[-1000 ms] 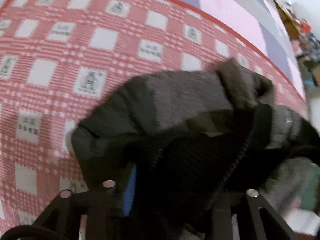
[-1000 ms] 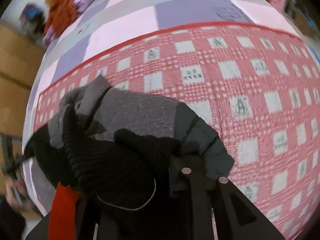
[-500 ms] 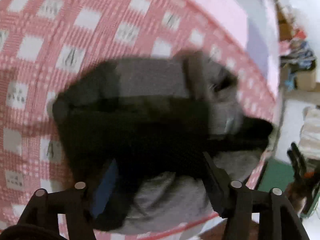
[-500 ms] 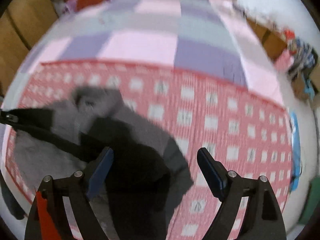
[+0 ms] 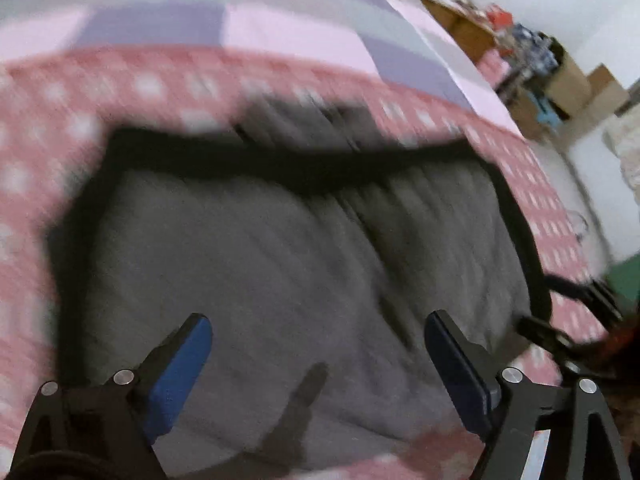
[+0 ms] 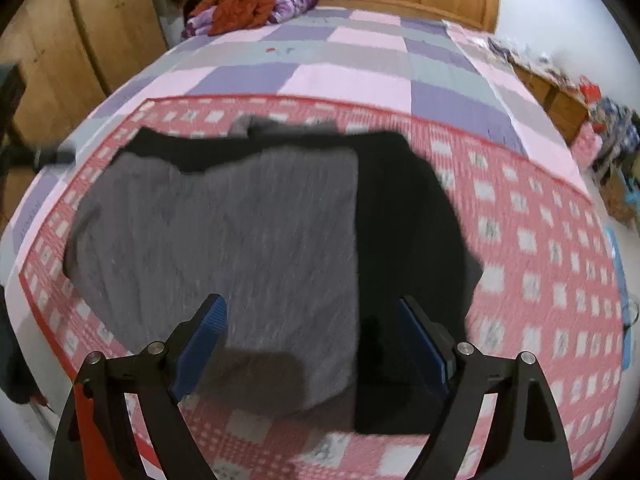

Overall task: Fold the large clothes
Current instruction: 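Lower the hem onto the jacket and open both tools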

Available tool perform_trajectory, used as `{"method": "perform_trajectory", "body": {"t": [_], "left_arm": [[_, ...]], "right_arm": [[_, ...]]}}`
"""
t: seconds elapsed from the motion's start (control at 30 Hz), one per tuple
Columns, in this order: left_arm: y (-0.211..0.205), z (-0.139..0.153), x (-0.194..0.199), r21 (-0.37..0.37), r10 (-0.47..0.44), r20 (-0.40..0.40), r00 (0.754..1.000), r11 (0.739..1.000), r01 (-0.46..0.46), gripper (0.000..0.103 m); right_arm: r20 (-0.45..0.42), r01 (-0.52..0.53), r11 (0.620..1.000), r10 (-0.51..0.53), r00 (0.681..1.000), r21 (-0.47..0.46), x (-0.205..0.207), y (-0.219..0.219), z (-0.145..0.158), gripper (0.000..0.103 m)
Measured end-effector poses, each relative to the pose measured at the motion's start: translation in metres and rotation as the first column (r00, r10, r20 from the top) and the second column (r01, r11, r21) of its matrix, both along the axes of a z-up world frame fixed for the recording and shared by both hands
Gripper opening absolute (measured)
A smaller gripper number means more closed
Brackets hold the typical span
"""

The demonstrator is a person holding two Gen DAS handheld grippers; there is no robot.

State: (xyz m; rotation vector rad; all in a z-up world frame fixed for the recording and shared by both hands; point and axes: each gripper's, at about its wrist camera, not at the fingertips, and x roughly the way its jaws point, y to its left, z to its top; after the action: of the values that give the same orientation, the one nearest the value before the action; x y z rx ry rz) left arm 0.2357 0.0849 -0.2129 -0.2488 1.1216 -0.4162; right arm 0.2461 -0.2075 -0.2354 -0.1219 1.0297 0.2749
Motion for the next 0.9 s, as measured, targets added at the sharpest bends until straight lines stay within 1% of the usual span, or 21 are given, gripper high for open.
{"method": "perform_trajectory", "body": {"t": [0.03,0.07,0.1,0.13,0.17,0.23,0.27,0.3,0.37,0.4,0.43,0.47,0.5,0.53,0.57,0.6,0.63,0.67,0.77,0.83,0.9], "left_arm": [[-0.016,-0.015,-0.003,0.029,-0.018,0.000,1.000,0.999,0.018,0.090],[-0.029,-0.028,0.000,0.090,-0.029,0.020,0.999,0.996,0.027,0.090],[-0.035,-0.037,0.005,0.136,-0.029,0.052,0.998,0.991,0.021,0.090],[-0.035,-0.044,0.015,0.148,-0.015,0.098,0.995,0.989,0.000,0.090],[-0.030,-0.049,0.024,0.148,0.006,0.133,0.991,0.989,-0.026,0.090],[-0.016,-0.053,0.056,0.182,0.068,0.183,0.981,0.978,-0.102,0.089],[-0.009,-0.056,0.071,0.195,0.092,0.198,0.976,0.972,-0.131,0.089],[0.000,-0.062,0.088,0.203,0.124,0.174,0.977,0.966,-0.159,0.086],[0.008,-0.073,0.108,0.195,0.160,0.130,0.979,0.964,-0.183,0.084],[0.009,-0.072,0.113,0.212,0.180,0.138,0.974,0.955,-0.207,0.082],[0.018,-0.071,0.112,0.222,0.225,0.147,0.963,0.941,-0.254,0.075],[0.027,-0.073,0.110,0.191,0.258,0.133,0.957,0.941,-0.281,0.068],[0.038,-0.076,0.107,0.154,0.288,0.122,0.950,0.940,-0.305,0.060],[0.047,-0.078,0.102,0.142,0.307,0.134,0.942,0.935,-0.325,0.054],[0.053,-0.079,0.098,0.144,0.308,0.152,0.939,0.933,-0.329,0.047],[0.057,-0.081,0.096,0.140,0.310,0.152,0.939,0.933,-0.331,0.042],[0.057,-0.081,0.097,0.143,0.311,0.143,0.940,0.933,-0.330,0.042],[0.055,-0.079,0.095,0.156,0.309,0.137,0.941,0.931,-0.329,0.042],[0.038,-0.075,0.107,0.231,0.274,0.144,0.951,0.925,-0.301,0.042],[0.034,-0.080,0.118,0.269,0.259,0.142,0.955,0.919,-0.289,0.043],[0.034,-0.081,0.133,0.281,0.273,0.122,0.954,0.913,-0.297,0.043]], "right_arm": [[-0.019,0.007,1.000,-0.008,1.000,-0.012,0.002,0.004,-0.012,0.088],[-0.035,0.018,0.999,-0.019,0.999,-0.038,0.007,0.010,-0.026,0.088],[-0.042,0.026,0.998,-0.029,0.999,-0.063,0.017,0.014,-0.038,0.089],[-0.041,0.025,0.996,-0.029,0.999,-0.082,0.028,0.019,-0.047,0.092],[-0.018,0.023,0.995,-0.025,1.000,-0.097,0.041,0.023,-0.054,0.098],[0.060,0.016,0.990,-0.008,0.998,-0.141,0.071,0.035,-0.058,0.100],[0.089,0.017,0.988,-0.003,0.996,-0.155,0.090,0.039,-0.059,0.100],[0.089,0.035,0.989,-0.022,0.996,-0.145,0.112,0.038,-0.062,0.100],[0.009,0.084,0.989,-0.083,0.997,-0.120,0.154,0.029,-0.076,0.102],[-0.046,0.106,0.991,-0.110,0.993,-0.087,0.171,0.022,-0.082,0.102],[-0.060,0.113,0.991,-0.117,0.991,-0.066,0.180,0.019,-0.081,0.102],[-0.051,0.108,0.992,-0.111,0.992,-0.058,0.180,0.019,-0.076,0.101],[-0.009,0.090,0.995,-0.090,0.996,-0.053,0.173,0.019,-0.066,0.101],[0.051,0.071,0.996,-0.069,0.996,-0.048,0.160,0.019,-0.053,0.101],[0.091,0.054,0.998,-0.050,0.995,-0.044,0.150,0.017,-0.044,0.101],[0.138,0.030,0.998,-0.024,0.990,-0.047,0.135,0.012,-0.034,0.101],[0.165,0.026,0.997,-0.014,0.986,-0.071,0.119,0.005,-0.030,0.101],[0.161,0.036,0.996,-0.022,0.987,-0.080,0.109,0.001,-0.029,0.101],[0.109,0.072,0.997,-0.068,0.992,-0.032,0.074,-0.027,-0.036,0.101],[0.093,0.080,0.997,-0.078,0.993,-0.017,0.053,-0.033,-0.043,0.101],[0.059,0.042,0.995,-0.037,0.998,-0.092,0.057,-0.023,-0.063,0.103]]}}
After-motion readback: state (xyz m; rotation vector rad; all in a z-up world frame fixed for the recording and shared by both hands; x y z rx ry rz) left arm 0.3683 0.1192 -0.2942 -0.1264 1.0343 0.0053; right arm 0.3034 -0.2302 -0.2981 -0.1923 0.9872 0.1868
